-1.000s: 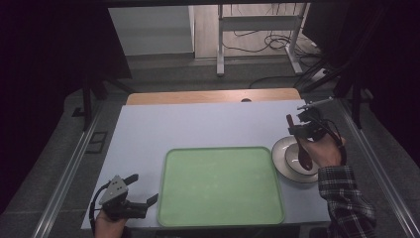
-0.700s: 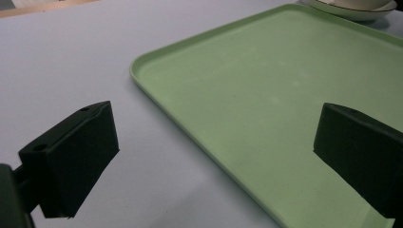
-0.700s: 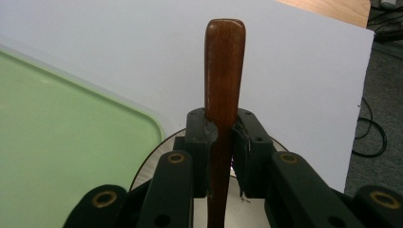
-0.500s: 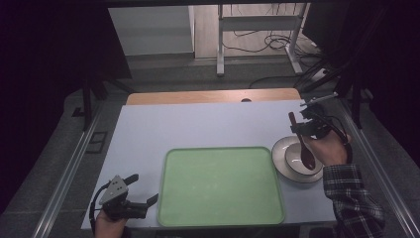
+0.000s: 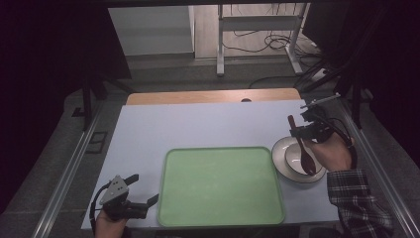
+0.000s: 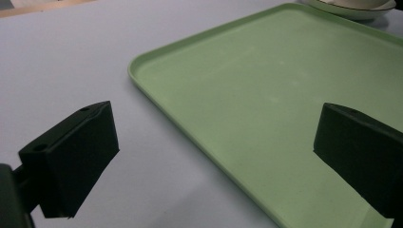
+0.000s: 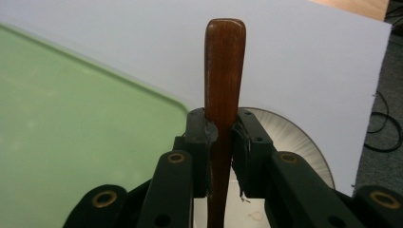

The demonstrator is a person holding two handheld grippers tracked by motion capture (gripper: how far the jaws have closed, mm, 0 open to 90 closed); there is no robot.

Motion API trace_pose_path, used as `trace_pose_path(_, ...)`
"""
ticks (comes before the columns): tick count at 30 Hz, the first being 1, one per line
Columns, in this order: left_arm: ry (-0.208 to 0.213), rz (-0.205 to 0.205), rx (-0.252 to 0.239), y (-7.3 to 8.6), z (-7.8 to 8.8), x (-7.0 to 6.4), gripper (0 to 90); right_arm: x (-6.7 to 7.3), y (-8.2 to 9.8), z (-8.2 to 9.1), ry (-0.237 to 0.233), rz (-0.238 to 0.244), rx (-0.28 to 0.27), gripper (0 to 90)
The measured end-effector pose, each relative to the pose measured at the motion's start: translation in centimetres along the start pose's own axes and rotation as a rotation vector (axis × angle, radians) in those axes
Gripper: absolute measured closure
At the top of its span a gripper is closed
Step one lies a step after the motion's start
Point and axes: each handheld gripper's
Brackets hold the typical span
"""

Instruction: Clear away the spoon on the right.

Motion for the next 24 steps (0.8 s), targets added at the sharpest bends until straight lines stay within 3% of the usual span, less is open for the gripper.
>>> trace_pose_path(13, 0.001, 0.0, 0.0, 0.0, 0.0, 0.0, 0.8, 2.0, 0.6, -0.6, -0.054, 0.017, 0.051, 77.4)
trace_pose_path(24, 0.003, -0.001, -0.001, 0.0, 0.0, 0.0, 0.8, 4.2, 1.0, -2.3, -0.109, 0.028, 0.102, 77.4)
Point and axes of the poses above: each handheld gripper's, and its own axes: z roughly backward along the jaws, y roughly out of its underside, x roughly to its left, and after that the axes turned 3 degrees about -y, right-handed
